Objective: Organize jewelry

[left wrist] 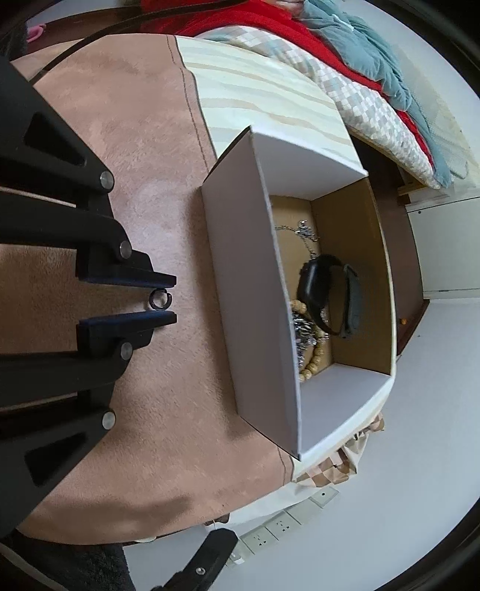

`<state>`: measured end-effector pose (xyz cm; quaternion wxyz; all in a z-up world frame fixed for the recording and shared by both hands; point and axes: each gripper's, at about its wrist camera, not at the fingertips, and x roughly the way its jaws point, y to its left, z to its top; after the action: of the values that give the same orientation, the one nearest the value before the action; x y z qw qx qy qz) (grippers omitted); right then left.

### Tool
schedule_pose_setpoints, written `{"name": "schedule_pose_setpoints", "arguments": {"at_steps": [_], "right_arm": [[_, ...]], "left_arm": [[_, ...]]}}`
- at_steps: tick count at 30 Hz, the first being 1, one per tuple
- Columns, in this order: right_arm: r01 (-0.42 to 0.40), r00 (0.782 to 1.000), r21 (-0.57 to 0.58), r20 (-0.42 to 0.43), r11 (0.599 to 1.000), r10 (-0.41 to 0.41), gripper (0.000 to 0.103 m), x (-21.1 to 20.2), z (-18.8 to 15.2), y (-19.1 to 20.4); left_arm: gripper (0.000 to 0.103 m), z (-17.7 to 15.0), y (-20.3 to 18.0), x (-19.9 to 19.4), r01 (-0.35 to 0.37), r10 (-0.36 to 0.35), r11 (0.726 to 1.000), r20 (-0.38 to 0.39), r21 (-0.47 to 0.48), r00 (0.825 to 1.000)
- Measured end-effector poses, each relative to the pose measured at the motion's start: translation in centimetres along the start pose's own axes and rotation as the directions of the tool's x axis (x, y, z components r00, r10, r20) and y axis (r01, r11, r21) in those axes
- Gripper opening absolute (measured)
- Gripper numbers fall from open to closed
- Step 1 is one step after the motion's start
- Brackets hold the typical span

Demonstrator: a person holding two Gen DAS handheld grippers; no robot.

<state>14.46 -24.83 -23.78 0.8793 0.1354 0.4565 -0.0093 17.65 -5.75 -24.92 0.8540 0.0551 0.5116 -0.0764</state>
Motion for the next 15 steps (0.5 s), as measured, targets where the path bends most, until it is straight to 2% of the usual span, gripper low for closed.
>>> {"name": "schedule_pose_setpoints", "arguments": {"at_steps": [8,12,15], "right_arm": [[-0.038,0.999,0.001,0.012,0.999,0.038,0.009,-1.0,1.1,1.0],[-0.128,0.991,-0.005,0.024,0.992,0.128,0.009,-1.9,3.9,2.9],[-0.212,0.977,-0.004,-0.006,0.977,0.212,0.009,-0.9,6.9,4.6]], "left_arm": [[0.010,2.1,0.5,-4.0,0.034,-0.033,0.999,0.080,-0.011,0.996],[0.010,5.1,2.1,-6.6,0.077,-0.070,0.996,0.124,-0.053,0.990],[0.010,7.9,3.9,-6.8,0.090,-0.079,0.993,0.129,-0.080,0.988]]}}
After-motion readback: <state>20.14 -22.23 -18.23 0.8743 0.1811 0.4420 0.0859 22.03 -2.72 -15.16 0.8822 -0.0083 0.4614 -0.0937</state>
